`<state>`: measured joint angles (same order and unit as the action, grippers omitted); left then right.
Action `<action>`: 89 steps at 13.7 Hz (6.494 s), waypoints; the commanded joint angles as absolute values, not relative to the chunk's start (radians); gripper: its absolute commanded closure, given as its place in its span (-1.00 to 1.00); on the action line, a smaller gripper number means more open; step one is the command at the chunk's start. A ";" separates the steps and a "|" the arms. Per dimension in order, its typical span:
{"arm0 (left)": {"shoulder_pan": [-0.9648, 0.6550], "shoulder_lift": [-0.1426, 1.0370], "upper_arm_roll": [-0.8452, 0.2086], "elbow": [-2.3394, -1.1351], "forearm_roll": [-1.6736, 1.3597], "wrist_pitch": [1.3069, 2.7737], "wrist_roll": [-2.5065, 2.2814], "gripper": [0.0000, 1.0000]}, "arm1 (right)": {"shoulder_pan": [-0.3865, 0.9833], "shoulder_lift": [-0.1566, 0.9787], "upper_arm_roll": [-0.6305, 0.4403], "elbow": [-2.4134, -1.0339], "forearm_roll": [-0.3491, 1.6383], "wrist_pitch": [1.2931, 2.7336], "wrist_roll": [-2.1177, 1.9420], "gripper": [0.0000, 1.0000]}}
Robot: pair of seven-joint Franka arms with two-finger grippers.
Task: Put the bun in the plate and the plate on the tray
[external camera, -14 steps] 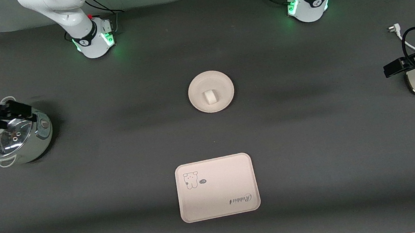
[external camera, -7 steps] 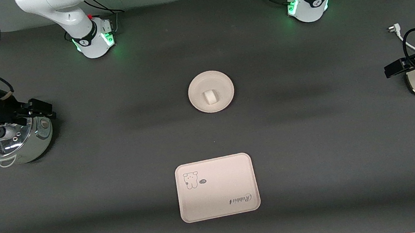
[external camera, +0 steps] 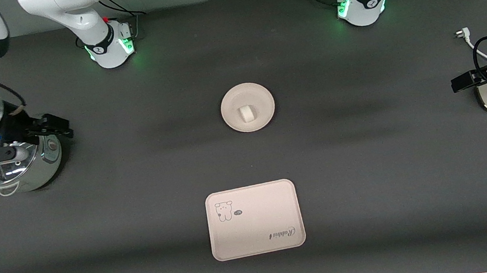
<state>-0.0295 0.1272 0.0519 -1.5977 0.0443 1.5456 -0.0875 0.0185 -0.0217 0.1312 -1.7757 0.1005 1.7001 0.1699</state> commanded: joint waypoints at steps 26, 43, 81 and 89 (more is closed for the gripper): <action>-0.029 0.161 0.057 -1.572 0.049 1.543 -0.066 -1.00 | 0.146 0.593 0.621 -2.312 0.281 3.034 0.382 0.16; -0.029 0.161 0.057 -1.572 0.049 1.543 -0.066 -1.00 | 0.100 0.717 0.526 -1.567 0.037 2.519 0.383 1.00; 0.061 -0.044 -0.018 -1.735 0.049 1.594 -0.044 -1.00 | 0.049 -0.173 0.005 -1.829 0.040 1.620 0.121 -1.00; 0.060 -0.044 -0.021 -1.733 0.049 1.591 -0.060 -1.00 | 0.052 -0.126 -0.011 -1.819 0.035 1.649 0.127 -1.00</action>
